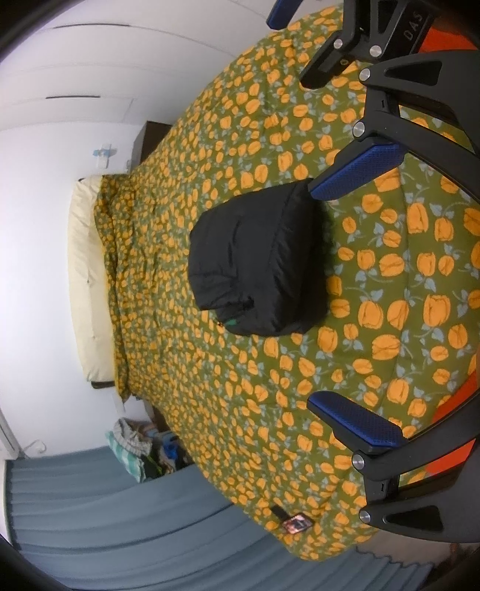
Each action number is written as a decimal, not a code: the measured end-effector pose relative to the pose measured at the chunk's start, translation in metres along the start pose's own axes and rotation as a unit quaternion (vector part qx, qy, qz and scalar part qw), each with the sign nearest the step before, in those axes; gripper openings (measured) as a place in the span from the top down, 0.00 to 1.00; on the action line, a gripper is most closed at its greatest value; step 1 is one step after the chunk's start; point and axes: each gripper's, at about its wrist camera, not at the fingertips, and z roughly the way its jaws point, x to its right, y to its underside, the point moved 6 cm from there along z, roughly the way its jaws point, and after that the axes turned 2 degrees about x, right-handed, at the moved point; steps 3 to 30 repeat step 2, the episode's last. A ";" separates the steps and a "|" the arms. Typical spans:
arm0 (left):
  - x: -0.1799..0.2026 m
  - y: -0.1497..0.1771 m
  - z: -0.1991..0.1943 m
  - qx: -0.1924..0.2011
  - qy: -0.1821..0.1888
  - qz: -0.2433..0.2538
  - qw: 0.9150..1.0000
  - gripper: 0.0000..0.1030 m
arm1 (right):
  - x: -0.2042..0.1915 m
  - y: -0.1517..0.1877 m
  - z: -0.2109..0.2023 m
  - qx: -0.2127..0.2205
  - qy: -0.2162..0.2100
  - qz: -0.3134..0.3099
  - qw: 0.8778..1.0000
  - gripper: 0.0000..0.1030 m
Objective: Fold large clothes
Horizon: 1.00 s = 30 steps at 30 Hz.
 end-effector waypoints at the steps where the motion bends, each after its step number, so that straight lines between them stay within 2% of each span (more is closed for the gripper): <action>1: 0.000 0.000 0.000 0.000 0.000 0.002 1.000 0.00 | 0.000 0.000 0.000 0.000 0.000 0.000 1.000 0.07; 30: 0.001 0.000 0.000 0.001 -0.002 0.004 1.000 0.00 | 0.000 0.000 0.000 -0.001 0.000 0.000 1.000 0.07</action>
